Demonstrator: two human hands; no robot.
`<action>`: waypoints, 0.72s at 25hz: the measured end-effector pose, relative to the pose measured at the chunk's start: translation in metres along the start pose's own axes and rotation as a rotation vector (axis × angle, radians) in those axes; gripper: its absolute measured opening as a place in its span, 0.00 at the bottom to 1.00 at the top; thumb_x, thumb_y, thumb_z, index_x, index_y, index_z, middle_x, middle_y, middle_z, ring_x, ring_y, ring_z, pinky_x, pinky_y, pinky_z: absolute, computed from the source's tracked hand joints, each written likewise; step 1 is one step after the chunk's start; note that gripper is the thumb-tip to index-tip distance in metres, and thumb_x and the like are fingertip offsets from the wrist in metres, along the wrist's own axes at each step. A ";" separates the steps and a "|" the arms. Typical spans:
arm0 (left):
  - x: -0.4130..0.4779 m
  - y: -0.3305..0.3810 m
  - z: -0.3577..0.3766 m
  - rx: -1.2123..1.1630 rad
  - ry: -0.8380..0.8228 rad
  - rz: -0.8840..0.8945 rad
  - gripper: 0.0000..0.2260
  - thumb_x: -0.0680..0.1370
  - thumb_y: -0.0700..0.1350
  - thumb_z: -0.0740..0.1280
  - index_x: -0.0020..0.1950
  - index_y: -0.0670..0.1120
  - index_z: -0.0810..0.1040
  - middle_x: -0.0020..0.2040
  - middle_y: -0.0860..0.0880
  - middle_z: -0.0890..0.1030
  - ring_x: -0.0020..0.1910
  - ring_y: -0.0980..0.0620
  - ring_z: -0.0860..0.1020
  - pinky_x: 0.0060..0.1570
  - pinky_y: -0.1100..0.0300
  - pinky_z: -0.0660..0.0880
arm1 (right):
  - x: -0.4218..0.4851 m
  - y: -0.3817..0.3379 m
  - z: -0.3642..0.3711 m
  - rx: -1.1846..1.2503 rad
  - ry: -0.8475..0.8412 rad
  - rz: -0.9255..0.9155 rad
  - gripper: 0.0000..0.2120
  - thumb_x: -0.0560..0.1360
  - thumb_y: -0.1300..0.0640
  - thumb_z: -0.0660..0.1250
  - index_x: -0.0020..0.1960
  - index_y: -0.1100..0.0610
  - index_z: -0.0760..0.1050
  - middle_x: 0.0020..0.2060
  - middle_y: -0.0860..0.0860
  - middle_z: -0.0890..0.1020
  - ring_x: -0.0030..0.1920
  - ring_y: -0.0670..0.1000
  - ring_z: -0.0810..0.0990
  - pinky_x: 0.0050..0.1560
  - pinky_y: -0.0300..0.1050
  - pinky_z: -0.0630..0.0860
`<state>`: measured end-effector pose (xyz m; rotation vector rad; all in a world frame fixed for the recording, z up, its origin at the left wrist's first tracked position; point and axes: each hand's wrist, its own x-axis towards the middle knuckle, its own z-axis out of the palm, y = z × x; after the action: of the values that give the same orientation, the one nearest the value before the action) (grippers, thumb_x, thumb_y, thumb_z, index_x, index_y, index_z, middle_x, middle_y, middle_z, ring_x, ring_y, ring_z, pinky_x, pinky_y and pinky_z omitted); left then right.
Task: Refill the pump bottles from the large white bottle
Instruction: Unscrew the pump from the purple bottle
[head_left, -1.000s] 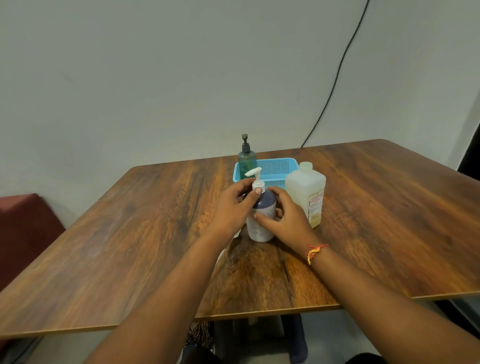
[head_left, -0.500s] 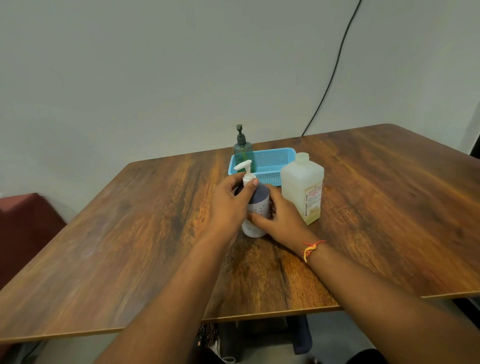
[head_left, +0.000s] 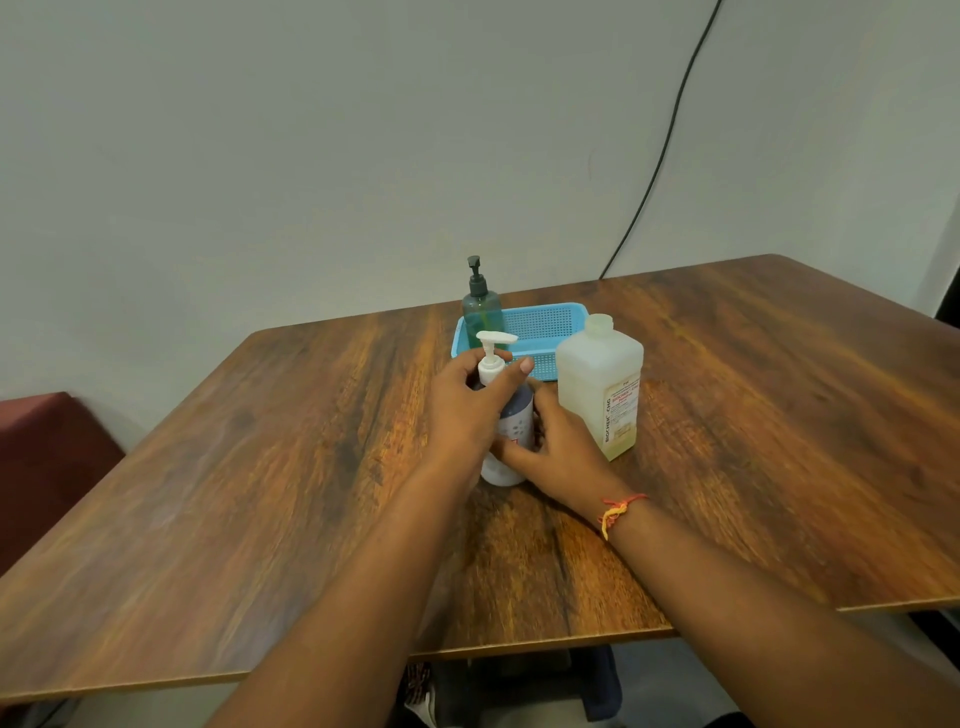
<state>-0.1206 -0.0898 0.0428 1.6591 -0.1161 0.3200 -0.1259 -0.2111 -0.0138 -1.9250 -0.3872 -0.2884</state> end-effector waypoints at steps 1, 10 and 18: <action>-0.003 -0.002 -0.003 -0.014 0.007 0.005 0.11 0.75 0.49 0.76 0.55 0.47 0.82 0.51 0.51 0.86 0.52 0.55 0.85 0.53 0.52 0.83 | 0.000 0.000 0.000 0.012 0.000 0.000 0.31 0.72 0.42 0.74 0.71 0.40 0.63 0.65 0.38 0.76 0.61 0.36 0.76 0.58 0.34 0.75; -0.005 -0.003 -0.009 -0.105 0.024 0.026 0.16 0.74 0.43 0.77 0.60 0.43 0.78 0.55 0.48 0.85 0.54 0.54 0.84 0.52 0.56 0.83 | -0.001 -0.001 -0.001 0.002 0.002 -0.015 0.35 0.71 0.39 0.72 0.73 0.43 0.63 0.65 0.40 0.77 0.63 0.39 0.76 0.60 0.38 0.76; -0.007 -0.011 -0.010 -0.116 0.033 0.010 0.14 0.76 0.45 0.75 0.58 0.44 0.79 0.54 0.46 0.85 0.55 0.49 0.84 0.53 0.54 0.83 | 0.000 0.001 0.000 0.012 0.012 -0.004 0.36 0.72 0.40 0.73 0.75 0.42 0.62 0.66 0.38 0.76 0.64 0.37 0.75 0.60 0.36 0.76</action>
<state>-0.1259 -0.0791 0.0314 1.5387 -0.1166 0.3419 -0.1258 -0.2115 -0.0144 -1.9099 -0.3844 -0.2998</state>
